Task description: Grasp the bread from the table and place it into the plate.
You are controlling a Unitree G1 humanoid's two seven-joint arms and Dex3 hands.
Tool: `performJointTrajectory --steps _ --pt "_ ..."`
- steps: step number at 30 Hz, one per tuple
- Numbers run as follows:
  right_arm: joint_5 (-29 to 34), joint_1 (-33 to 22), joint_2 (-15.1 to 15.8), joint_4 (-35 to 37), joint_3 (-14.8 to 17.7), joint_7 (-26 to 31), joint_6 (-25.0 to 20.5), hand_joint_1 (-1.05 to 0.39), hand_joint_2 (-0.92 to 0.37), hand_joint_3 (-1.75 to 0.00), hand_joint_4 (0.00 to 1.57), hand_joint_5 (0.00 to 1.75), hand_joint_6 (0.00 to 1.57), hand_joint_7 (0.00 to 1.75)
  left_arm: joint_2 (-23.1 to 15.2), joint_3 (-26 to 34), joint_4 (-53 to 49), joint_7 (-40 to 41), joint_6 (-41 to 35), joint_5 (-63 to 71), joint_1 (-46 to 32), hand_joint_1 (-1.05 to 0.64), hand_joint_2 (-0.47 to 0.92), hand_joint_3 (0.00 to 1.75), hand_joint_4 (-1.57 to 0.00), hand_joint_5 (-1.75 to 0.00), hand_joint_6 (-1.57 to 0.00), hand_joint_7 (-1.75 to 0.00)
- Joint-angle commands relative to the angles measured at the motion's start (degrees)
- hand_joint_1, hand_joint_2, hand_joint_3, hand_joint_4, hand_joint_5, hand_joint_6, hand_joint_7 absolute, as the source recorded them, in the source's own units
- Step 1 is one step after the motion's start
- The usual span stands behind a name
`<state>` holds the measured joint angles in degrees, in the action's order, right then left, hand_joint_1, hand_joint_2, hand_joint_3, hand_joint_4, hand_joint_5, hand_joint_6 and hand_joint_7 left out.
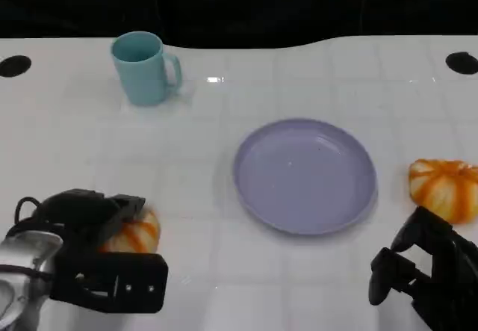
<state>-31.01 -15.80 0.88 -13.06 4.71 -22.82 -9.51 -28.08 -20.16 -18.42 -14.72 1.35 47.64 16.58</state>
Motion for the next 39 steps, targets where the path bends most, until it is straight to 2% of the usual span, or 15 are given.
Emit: performJointTrajectory --steps 1,2,4,5,6,8,9,12,13,14,21,27,29,32,39 --pt "-1.01 0.56 1.16 0.92 1.33 -0.90 -0.37 -0.57 -0.92 -0.41 0.74 1.75 0.55 1.59 0.53 1.44 -3.25 7.53 4.94 -4.15 -1.07 -0.22 0.92 0.10 -0.44 -0.24 -0.35 -0.07" --pt "-1.07 0.60 1.17 1.00 1.37 -1.00 -0.34 -0.57 -0.92 -0.41 0.74 1.75 0.55 1.59 0.59 1.49 -3.97 9.07 5.84 -4.52 -0.99 -0.20 0.92 0.12 -0.49 -0.34 -0.41 -0.06" --pt "-1.03 0.73 1.18 1.30 1.42 -1.35 -0.06 -0.57 -0.92 -0.41 0.73 1.75 0.55 1.58 1.03 1.74 -5.45 11.42 6.87 -5.29 -0.64 -0.19 0.92 0.19 -0.49 -0.80 -0.54 -0.04" --pt "-0.91 0.78 1.19 1.43 1.41 -1.50 0.13 -0.57 -0.92 -0.41 0.73 1.75 0.55 1.58 1.20 1.80 -6.05 12.09 7.16 -5.66 -0.42 -0.21 0.92 0.31 -0.60 -1.02 -0.71 -0.08" --pt "-0.91 0.91 1.18 1.56 1.42 -1.58 0.09 -0.57 -0.92 -0.41 0.73 1.75 0.55 1.58 1.28 1.74 -7.05 12.88 7.65 -5.96 0.05 -0.21 0.92 0.35 -0.64 -1.09 -0.76 -0.09" --pt "-0.74 1.07 1.06 1.56 1.39 -1.37 -0.04 -0.58 -0.92 -0.41 0.73 1.75 0.55 1.58 1.17 1.47 -9.52 14.95 9.33 -6.28 1.03 -0.22 0.92 0.41 -0.81 -1.29 -1.07 -0.28" --pt "-0.67 1.13 1.02 1.61 1.37 -1.40 0.02 -0.58 -0.92 -0.41 0.73 1.75 0.55 1.58 1.16 1.38 -10.80 16.36 10.43 -6.36 1.44 -0.22 0.92 0.44 -0.83 -1.35 -1.08 -0.42" --pt "-0.49 1.28 0.99 1.76 1.31 -1.45 0.12 -0.58 -0.92 -0.41 0.73 1.75 0.55 1.57 1.57 1.49 -14.03 20.78 13.09 -6.67 2.33 -0.24 0.87 0.58 -0.85 -1.66 -0.80 -1.39" --pt "-0.45 1.31 0.98 1.78 1.30 -1.44 0.11 -0.58 -0.92 -0.41 0.73 1.75 0.55 1.57 1.67 1.45 -14.83 21.80 13.67 -6.77 2.59 -0.24 0.86 0.60 -0.86 -1.71 -0.70 -1.60" --pt "-0.50 1.37 0.95 1.84 1.29 -1.43 0.02 -0.58 -0.92 -0.41 0.73 1.75 0.55 1.57 1.67 1.36 -15.39 23.36 14.43 -6.58 2.75 -0.24 0.85 0.61 -0.86 -1.73 -0.67 -1.67" --pt "0.05 1.43 0.61 1.70 0.95 -1.14 0.45 -0.58 -0.92 -0.41 0.74 1.75 0.57 1.57 1.97 1.23 -18.60 31.31 19.48 -6.83 3.40 -0.20 0.78 0.67 -0.89 -1.75 -0.65 -1.75" --pt "0.66 1.30 0.76 1.61 0.68 -1.23 0.89 -0.58 -0.92 -0.43 0.74 1.75 0.56 1.59 2.93 2.26 -18.07 34.63 18.78 -7.62 3.92 -0.16 0.69 0.66 -0.87 -1.75 -0.63 -1.75" --pt "0.61 1.26 0.78 1.66 0.72 -1.20 0.98 -0.58 -0.92 -0.43 0.74 1.75 0.56 1.61 3.13 2.60 -17.41 34.75 18.55 -8.10 3.99 -0.19 0.63 0.90 -0.86 -1.75 -0.63 -1.75" --pt "0.37 1.11 0.96 1.55 0.87 -1.14 0.61 -0.58 -0.92 -0.42 0.75 1.75 0.57 1.62 3.94 3.54 -14.87 33.57 17.51 -9.37 4.15 -0.20 0.63 1.03 -0.86 -1.75 -0.65 -1.75" --pt "-0.61 0.52 1.37 1.02 1.43 -0.88 -1.12 -0.58 -0.92 -0.39 0.73 1.75 0.56 1.59 6.93 4.76 -5.77 26.86 11.11 -13.04 3.47 -0.22 0.55 1.16 -0.87 -1.75 -0.69 -1.75"
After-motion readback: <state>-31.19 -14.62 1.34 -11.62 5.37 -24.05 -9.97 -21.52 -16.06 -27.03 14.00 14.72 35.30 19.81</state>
